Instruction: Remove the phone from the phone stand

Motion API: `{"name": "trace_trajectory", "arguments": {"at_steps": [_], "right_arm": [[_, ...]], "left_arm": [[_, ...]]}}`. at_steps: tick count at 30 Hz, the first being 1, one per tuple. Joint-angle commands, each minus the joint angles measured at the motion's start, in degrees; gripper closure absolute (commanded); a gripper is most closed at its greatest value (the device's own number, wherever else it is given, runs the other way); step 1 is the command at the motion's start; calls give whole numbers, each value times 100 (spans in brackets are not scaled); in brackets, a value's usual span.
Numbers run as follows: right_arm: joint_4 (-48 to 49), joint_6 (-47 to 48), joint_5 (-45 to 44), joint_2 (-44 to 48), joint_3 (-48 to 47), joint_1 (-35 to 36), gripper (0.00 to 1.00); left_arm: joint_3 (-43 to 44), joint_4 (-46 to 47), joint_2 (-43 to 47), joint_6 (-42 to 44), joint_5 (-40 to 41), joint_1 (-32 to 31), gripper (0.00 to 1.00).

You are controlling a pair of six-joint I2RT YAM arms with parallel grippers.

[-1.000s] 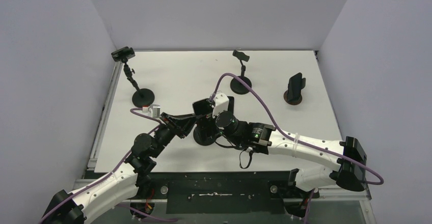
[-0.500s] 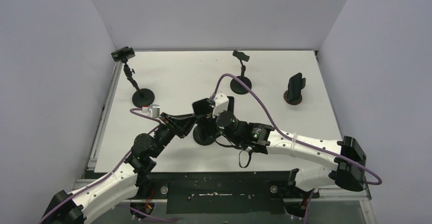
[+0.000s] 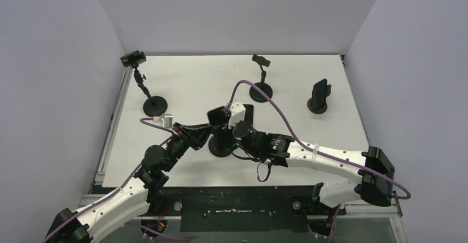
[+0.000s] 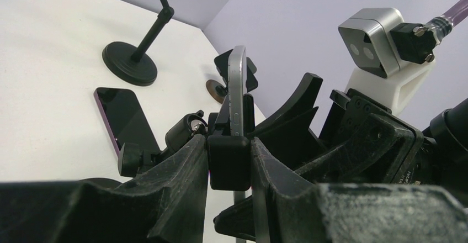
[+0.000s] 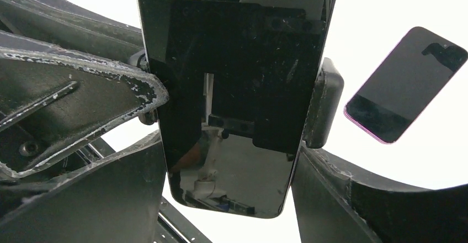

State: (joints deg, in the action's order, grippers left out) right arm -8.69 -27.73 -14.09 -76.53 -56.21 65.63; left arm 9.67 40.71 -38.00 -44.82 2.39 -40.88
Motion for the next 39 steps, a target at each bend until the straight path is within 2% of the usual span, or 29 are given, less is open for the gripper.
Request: {"name": "trace_trajectory", "arguments": {"at_steps": [1, 4, 7, 10, 14, 17, 23, 32, 39], "right_arm": [[157, 54, -188, 31, 96, -62, 54], [146, 139, -195, 41, 112, -63, 63], [115, 200, -209, 71, 108, -74, 67], [79, 227, -215, 109, 85, -85, 69], [52, 233, -216, 129, 82, -96, 71], [51, 233, -209, 154, 88, -111, 72], [72, 208, -217, 252, 168, -120, 73], [154, 162, -183, 358, 292, -154, 72], [191, 164, -130, 376, 311, -190, 73]], "left_arm": [[106, 349, 246, -158, 189, -2, 90], [154, 103, 421, -221, 197, 7, 63], [352, -371, 543, -155, 59, 20, 47], [680, -1003, 514, -1, -177, 46, 39], [943, -1329, 232, 148, -679, 55, 29], [1039, -1446, -14, 104, -834, 56, 30], [999, -1453, -19, 36, -808, 97, 43], [778, -1460, 178, -291, -883, 249, 43], [697, -648, -351, -584, -1633, 503, 67]]}}
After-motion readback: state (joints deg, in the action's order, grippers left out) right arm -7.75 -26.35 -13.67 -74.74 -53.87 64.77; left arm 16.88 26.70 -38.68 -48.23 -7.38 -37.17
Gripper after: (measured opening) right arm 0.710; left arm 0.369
